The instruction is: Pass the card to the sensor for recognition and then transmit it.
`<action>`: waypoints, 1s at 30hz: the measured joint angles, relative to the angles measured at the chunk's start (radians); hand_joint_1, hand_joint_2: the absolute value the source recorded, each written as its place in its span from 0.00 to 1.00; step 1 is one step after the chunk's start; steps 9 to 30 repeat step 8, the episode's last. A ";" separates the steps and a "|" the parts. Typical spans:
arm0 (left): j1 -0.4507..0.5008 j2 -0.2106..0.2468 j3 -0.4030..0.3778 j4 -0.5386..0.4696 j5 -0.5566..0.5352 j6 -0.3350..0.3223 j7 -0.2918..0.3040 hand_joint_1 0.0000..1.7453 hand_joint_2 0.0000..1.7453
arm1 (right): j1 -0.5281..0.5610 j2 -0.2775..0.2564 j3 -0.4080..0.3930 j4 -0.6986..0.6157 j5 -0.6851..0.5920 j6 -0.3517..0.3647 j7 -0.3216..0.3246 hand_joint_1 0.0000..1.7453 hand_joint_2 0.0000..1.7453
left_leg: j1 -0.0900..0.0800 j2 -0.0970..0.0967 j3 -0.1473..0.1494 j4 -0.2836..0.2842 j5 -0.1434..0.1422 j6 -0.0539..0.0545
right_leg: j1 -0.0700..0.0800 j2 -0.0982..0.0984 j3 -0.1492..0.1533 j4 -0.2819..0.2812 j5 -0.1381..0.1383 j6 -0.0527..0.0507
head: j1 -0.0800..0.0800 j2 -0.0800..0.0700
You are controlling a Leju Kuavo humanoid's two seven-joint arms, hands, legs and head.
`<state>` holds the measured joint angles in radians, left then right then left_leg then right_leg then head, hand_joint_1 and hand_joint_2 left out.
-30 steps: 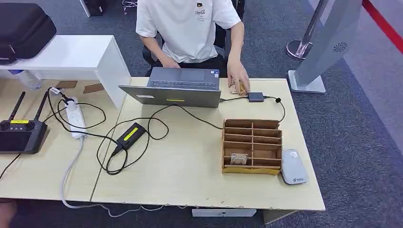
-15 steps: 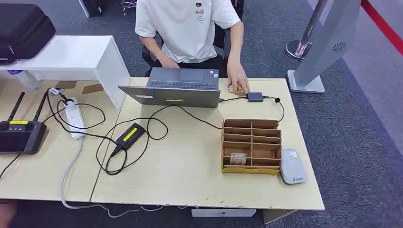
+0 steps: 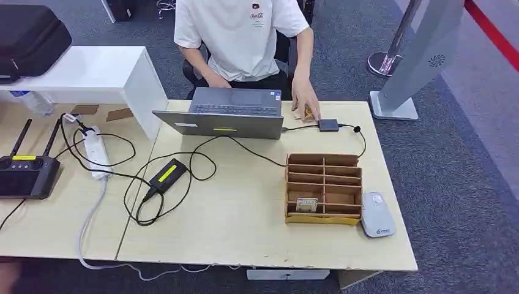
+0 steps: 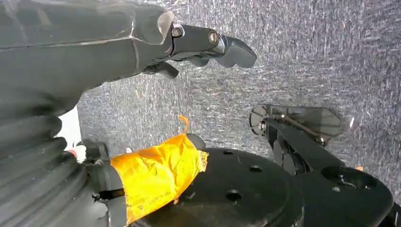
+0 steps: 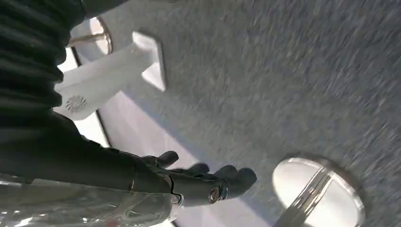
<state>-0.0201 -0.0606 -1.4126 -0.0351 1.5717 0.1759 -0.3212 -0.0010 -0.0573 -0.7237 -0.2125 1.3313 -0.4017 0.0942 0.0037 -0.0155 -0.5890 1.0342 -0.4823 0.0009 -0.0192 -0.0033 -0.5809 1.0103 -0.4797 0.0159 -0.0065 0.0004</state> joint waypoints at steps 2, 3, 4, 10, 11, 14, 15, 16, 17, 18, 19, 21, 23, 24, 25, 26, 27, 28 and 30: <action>0.000 -0.001 0.002 0.000 0.000 0.000 0.000 0.00 1.00 | -0.004 0.024 0.001 0.004 0.000 0.007 -0.001 0.00 1.00 | 0.000 0.000 0.000 0.000 0.000 0.000 | 0.000 0.000 0.000 0.000 0.000 0.000 | 0.001 0.000; 0.001 -0.001 0.002 0.000 -0.001 -0.002 0.000 0.00 1.00 | -0.005 0.033 0.001 0.005 0.000 0.010 -0.002 0.00 0.00 | 0.000 0.000 0.000 0.000 0.000 0.000 | 0.000 0.000 0.000 0.000 0.000 0.000 | 0.000 0.000; 0.001 -0.001 0.002 0.000 -0.001 -0.003 0.001 0.00 1.00 | -0.006 0.042 0.001 0.006 -0.002 0.015 -0.003 0.00 0.00 | 0.000 0.000 0.000 0.000 0.000 0.000 | 0.000 0.000 0.000 0.000 0.000 0.000 | 0.002 0.000; 0.001 -0.002 0.003 0.000 -0.001 0.000 0.010 0.00 1.00 | -0.011 0.077 0.001 0.011 -0.010 0.037 -0.013 0.00 1.00 | 0.000 0.000 0.000 0.000 0.000 0.000 | 0.000 0.000 0.000 0.000 0.000 0.000 | 0.001 0.000; 0.001 -0.002 0.003 0.000 -0.001 0.000 0.010 0.00 1.00 | -0.011 0.077 0.001 0.011 -0.010 0.037 -0.013 0.00 1.00 | 0.000 0.000 0.000 0.000 0.000 0.000 | 0.000 0.000 0.000 0.000 0.000 0.000 | 0.001 0.000; 0.001 -0.002 0.003 0.000 -0.001 0.000 0.010 0.00 1.00 | -0.011 0.077 0.001 0.011 -0.010 0.037 -0.013 0.00 1.00 | 0.000 0.000 0.000 0.000 0.000 0.000 | 0.000 0.000 0.000 0.000 0.000 0.000 | 0.001 0.000; 0.001 -0.002 0.003 0.000 -0.001 0.000 0.010 0.00 1.00 | -0.011 0.077 0.001 0.011 -0.010 0.037 -0.013 0.00 1.00 | 0.000 0.000 0.000 0.000 0.000 0.000 | 0.000 0.000 0.000 0.000 0.000 0.000 | 0.001 0.000; 0.001 -0.002 0.003 0.000 -0.001 0.000 0.010 0.00 1.00 | -0.011 0.077 0.001 0.011 -0.010 0.037 -0.013 0.00 1.00 | 0.000 0.000 0.000 0.000 0.000 0.000 | 0.000 0.000 0.000 0.000 0.000 0.000 | 0.001 0.000; 0.001 -0.002 0.003 0.000 -0.001 0.000 0.010 0.00 1.00 | -0.011 0.077 0.001 0.011 -0.010 0.037 -0.013 0.00 1.00 | 0.000 0.000 0.000 0.000 0.000 0.000 | 0.000 0.000 0.000 0.000 0.000 0.000 | 0.001 0.000; 0.001 -0.002 0.003 0.000 -0.001 0.000 0.010 0.00 1.00 | -0.011 0.077 0.001 0.011 -0.010 0.037 -0.013 0.00 1.00 | 0.000 0.000 0.000 0.000 0.000 0.000 | 0.000 0.000 0.000 0.000 0.000 0.000 | 0.001 0.000; 0.001 -0.002 0.003 0.000 -0.001 0.000 0.010 0.00 1.00 | -0.011 0.077 0.001 0.011 -0.010 0.037 -0.013 0.00 1.00 | 0.000 0.000 0.000 0.000 0.000 0.000 | 0.000 0.000 0.000 0.000 0.000 0.000 | 0.001 0.000; 0.001 -0.002 0.003 0.000 -0.001 0.000 0.010 0.00 1.00 | -0.011 0.077 0.001 0.011 -0.010 0.037 -0.013 0.00 1.00 | 0.000 0.000 0.000 0.000 0.000 0.000 | 0.000 0.000 0.000 0.000 0.000 0.000 | 0.001 0.000; 0.001 -0.002 0.003 0.000 -0.001 0.000 0.010 0.00 1.00 | -0.011 0.077 0.001 0.011 -0.010 0.037 -0.013 0.00 1.00 | 0.000 0.000 0.000 0.000 0.000 0.000 | 0.000 0.000 0.000 0.000 0.000 0.000 | 0.001 0.000; 0.001 -0.002 0.003 0.000 -0.001 0.000 0.010 0.00 1.00 | -0.011 0.077 0.001 0.011 -0.010 0.037 -0.013 0.00 1.00 | 0.000 0.000 0.000 0.000 0.000 0.000 | 0.000 0.000 0.000 0.000 0.000 0.000 | 0.001 0.000; 0.001 -0.002 0.003 0.000 -0.001 0.000 0.010 0.00 1.00 | -0.011 0.077 0.001 0.011 -0.010 0.037 -0.013 0.00 1.00 | 0.000 0.000 0.000 0.000 0.000 0.000 | 0.000 0.000 0.000 0.000 0.000 0.000 | 0.001 0.000; 0.001 -0.002 0.003 0.000 -0.001 0.000 0.010 0.00 1.00 | -0.011 0.077 0.001 0.011 -0.010 0.037 -0.013 0.00 1.00 | 0.000 0.000 0.000 0.000 0.000 0.000 | 0.000 0.000 0.000 0.000 0.000 0.000 | 0.001 0.000; 0.001 -0.002 0.003 0.000 -0.001 0.000 0.010 0.00 1.00 | -0.011 0.077 0.001 0.011 -0.010 0.037 -0.013 0.00 1.00 | 0.000 0.000 0.000 0.000 0.000 0.000 | 0.000 0.000 0.000 0.000 0.000 0.000 | 0.001 0.000; 0.001 -0.002 0.003 0.000 -0.001 0.000 0.010 0.00 1.00 | -0.011 0.077 0.001 0.011 -0.010 0.037 -0.013 0.00 1.00 | 0.000 0.000 0.000 0.000 0.000 0.000 | 0.000 0.000 0.000 0.000 0.000 0.000 | 0.001 0.000; 0.001 -0.002 0.003 0.000 -0.001 0.000 0.010 0.00 1.00 | -0.011 0.077 0.001 0.011 -0.010 0.037 -0.013 0.00 1.00 | 0.000 0.000 0.000 0.000 0.000 0.000 | 0.000 0.000 0.000 0.000 0.000 0.000 | 0.001 0.000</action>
